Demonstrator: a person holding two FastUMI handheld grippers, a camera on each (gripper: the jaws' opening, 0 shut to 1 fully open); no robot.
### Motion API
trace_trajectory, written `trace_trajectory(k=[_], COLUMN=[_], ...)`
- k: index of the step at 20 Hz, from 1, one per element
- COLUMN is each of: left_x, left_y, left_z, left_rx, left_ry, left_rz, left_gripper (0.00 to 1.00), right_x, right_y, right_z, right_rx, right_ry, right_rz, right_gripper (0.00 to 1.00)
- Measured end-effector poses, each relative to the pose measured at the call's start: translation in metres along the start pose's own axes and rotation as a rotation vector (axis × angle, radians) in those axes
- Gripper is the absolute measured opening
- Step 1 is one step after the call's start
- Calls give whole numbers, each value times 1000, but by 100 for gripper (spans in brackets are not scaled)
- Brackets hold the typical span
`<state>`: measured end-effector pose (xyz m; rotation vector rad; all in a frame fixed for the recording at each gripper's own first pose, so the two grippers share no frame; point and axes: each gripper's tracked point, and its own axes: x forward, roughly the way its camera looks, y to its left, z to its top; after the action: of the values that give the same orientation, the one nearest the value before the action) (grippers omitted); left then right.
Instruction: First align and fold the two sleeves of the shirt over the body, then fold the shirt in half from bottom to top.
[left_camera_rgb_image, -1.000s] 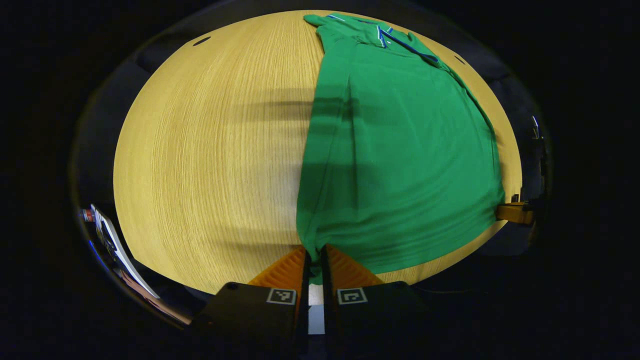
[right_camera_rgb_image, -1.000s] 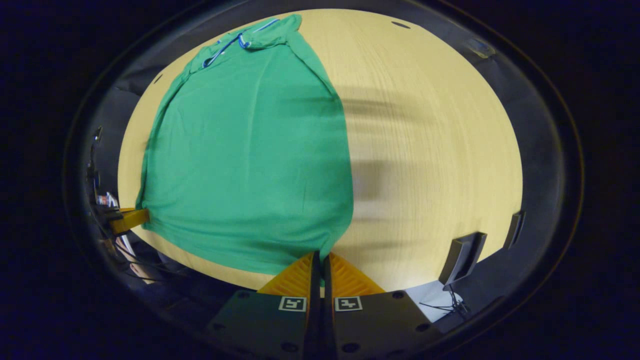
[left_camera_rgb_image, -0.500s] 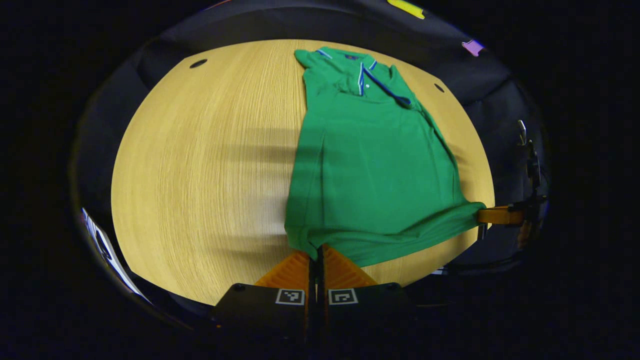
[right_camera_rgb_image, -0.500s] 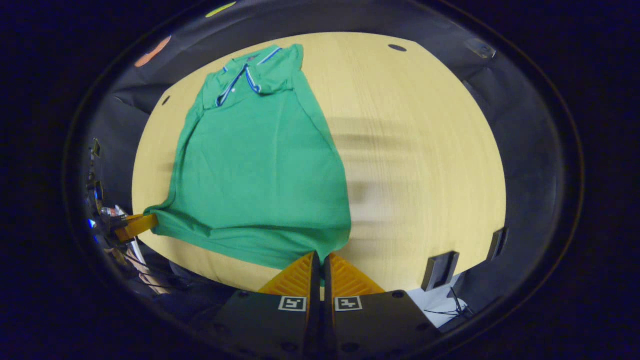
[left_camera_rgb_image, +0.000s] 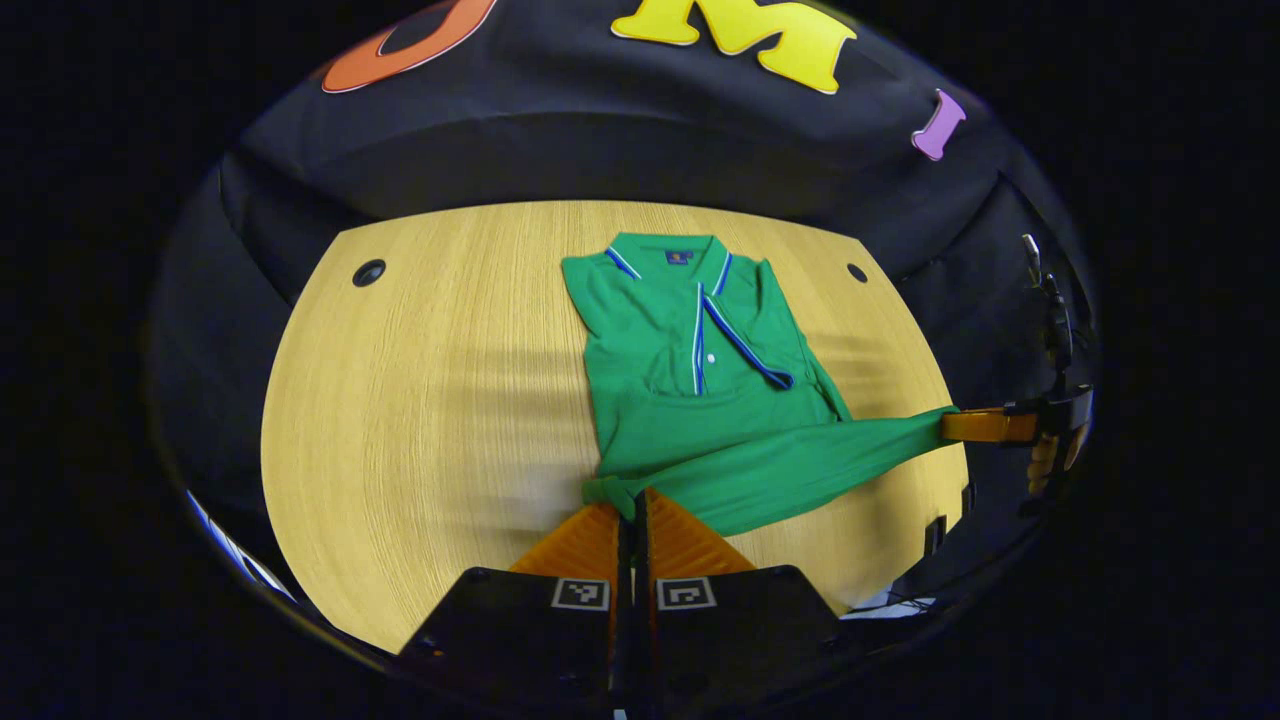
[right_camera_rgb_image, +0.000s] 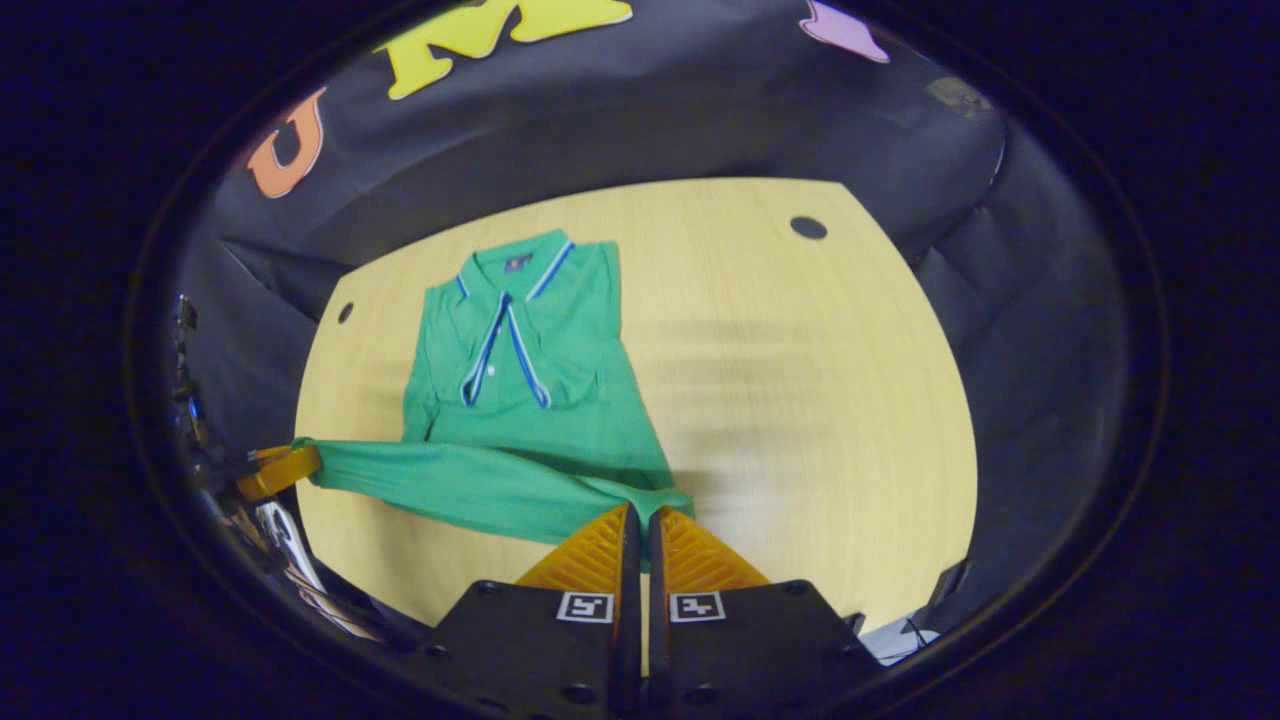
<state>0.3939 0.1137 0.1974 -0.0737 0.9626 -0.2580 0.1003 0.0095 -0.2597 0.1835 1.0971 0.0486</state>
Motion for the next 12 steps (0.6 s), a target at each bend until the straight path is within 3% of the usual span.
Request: trace_trajectory(k=[1,2,3,4,7,12], left_x=[7,-43,-43,-44,-10,56], left_y=[3,61,95,82,95,107], left_z=[21,-2,-10,20,54,88], left_rx=[-2,3,15,27,21,12], left_ry=[-15,-30,-48,-69,-110,-137], left_rz=[8,18,28,40,56,41], left_gripper=[3,3,3,3,3,3], right_x=[6,12,17,25,57,113], right_y=[3,6,8,10,19,34], right_z=[21,41,61,78,118,162], right_rx=[-6,-12,-20,-30,-74,-69], right_ry=[-27,-52,-76,-99,-150,-223], right_rz=[-5,-9,-10,-16,-47,-31], right_gripper=[6,5,6,6,6,6])
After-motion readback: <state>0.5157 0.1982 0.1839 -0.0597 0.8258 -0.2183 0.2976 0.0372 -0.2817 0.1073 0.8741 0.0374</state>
